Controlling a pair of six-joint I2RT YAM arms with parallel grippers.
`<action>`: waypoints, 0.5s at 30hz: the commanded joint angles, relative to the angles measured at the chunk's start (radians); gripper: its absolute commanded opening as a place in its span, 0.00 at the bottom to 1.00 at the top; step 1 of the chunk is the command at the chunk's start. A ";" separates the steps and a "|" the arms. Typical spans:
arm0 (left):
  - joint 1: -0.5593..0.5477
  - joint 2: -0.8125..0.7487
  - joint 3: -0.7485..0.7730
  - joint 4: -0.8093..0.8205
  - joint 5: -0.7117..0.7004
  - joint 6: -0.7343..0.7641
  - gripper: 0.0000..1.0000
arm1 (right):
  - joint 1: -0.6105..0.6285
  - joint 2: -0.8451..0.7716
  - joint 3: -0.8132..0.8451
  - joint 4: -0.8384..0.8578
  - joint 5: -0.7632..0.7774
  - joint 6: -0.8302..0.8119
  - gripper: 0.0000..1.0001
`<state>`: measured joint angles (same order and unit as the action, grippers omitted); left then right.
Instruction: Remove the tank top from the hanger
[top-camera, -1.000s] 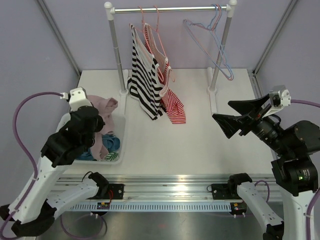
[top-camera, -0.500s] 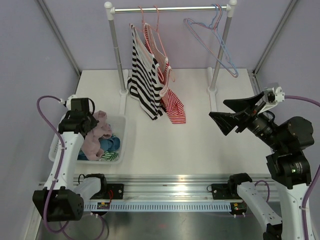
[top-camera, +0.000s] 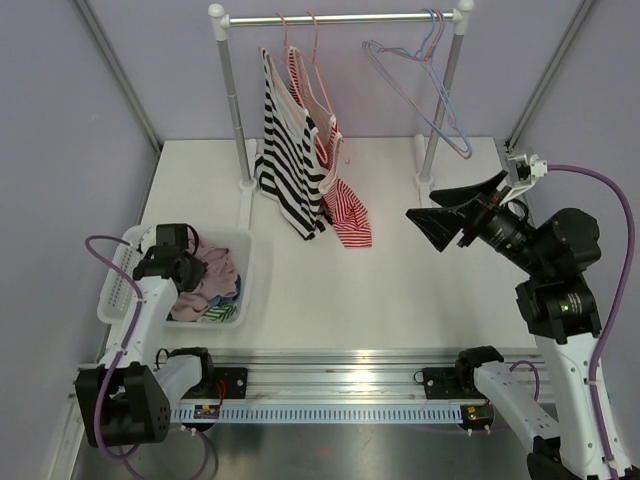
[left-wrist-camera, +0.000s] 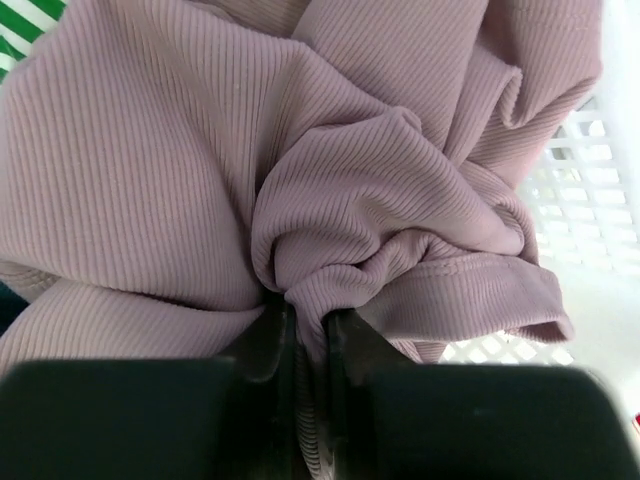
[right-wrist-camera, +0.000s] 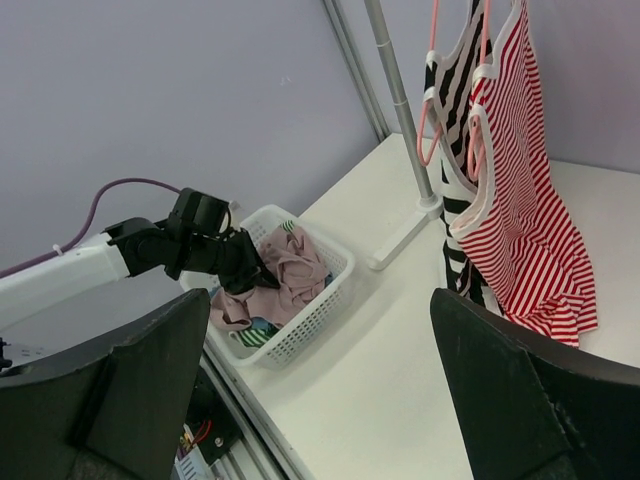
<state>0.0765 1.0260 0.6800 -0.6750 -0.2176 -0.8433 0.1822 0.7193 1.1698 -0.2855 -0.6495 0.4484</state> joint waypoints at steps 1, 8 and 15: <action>0.008 -0.032 0.065 -0.015 0.003 -0.019 0.18 | -0.003 0.034 0.002 0.075 -0.006 0.033 0.99; 0.008 -0.161 0.263 -0.152 0.026 0.061 0.99 | 0.010 0.256 0.158 0.067 0.017 0.087 0.99; 0.006 -0.225 0.444 -0.183 0.300 0.320 0.99 | 0.166 0.524 0.407 -0.015 0.195 -0.059 1.00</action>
<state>0.0788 0.8303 1.0573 -0.8436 -0.1165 -0.6819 0.2951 1.1740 1.4487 -0.2882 -0.5522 0.4667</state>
